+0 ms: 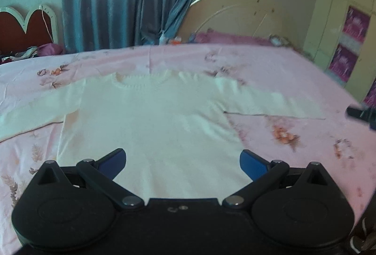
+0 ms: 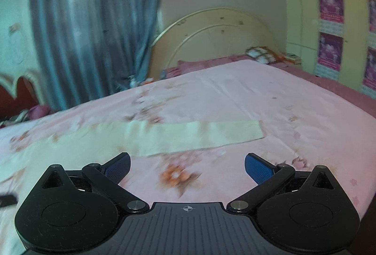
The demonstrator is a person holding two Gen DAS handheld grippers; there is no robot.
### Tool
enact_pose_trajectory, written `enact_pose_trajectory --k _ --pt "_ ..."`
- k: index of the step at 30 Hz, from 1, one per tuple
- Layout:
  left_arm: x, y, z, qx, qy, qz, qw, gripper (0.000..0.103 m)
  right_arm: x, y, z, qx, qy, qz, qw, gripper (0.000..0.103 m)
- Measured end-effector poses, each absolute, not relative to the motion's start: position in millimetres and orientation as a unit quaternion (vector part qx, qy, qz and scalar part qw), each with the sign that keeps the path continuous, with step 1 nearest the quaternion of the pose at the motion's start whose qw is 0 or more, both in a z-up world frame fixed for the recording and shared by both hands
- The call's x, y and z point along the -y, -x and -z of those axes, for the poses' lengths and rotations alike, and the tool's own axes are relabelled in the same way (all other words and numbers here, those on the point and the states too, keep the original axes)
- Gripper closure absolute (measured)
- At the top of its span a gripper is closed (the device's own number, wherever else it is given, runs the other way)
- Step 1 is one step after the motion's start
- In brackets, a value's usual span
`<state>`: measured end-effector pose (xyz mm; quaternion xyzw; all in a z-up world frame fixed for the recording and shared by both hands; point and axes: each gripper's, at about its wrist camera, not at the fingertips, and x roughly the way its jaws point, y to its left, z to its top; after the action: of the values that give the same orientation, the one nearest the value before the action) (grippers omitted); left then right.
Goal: Fold small clothes
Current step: 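Reach the right tool to the sweater sleeve cuff and grasp it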
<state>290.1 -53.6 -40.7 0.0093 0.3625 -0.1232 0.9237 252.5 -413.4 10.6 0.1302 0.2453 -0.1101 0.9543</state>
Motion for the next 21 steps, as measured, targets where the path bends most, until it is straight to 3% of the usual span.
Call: enact_pose_trajectory --k 3,5,10,13,21 --pt "65.9 -312.0 49.3 -0.376 0.001 0.135 0.917 0.002 453.1 -273.6 2.6 -0.223 -0.172 0.12 0.952 0.001" --pt "76.1 -324.0 50.6 -0.375 0.008 0.136 0.917 0.005 477.6 -288.8 9.7 -0.22 -0.189 0.125 0.949 0.031" --pt "110.4 -358.1 48.8 -0.361 -0.005 0.119 0.925 0.005 535.8 -329.5 38.0 -0.247 -0.24 0.143 0.928 0.033" --pt "127.2 -376.1 50.9 -0.366 -0.008 0.117 0.923 0.005 560.0 -347.8 59.1 -0.27 -0.271 0.148 0.912 0.059" --pt "151.7 -403.9 72.9 -0.405 -0.033 0.105 0.908 0.005 603.5 -370.1 105.7 -0.296 -0.35 0.164 0.873 0.06"
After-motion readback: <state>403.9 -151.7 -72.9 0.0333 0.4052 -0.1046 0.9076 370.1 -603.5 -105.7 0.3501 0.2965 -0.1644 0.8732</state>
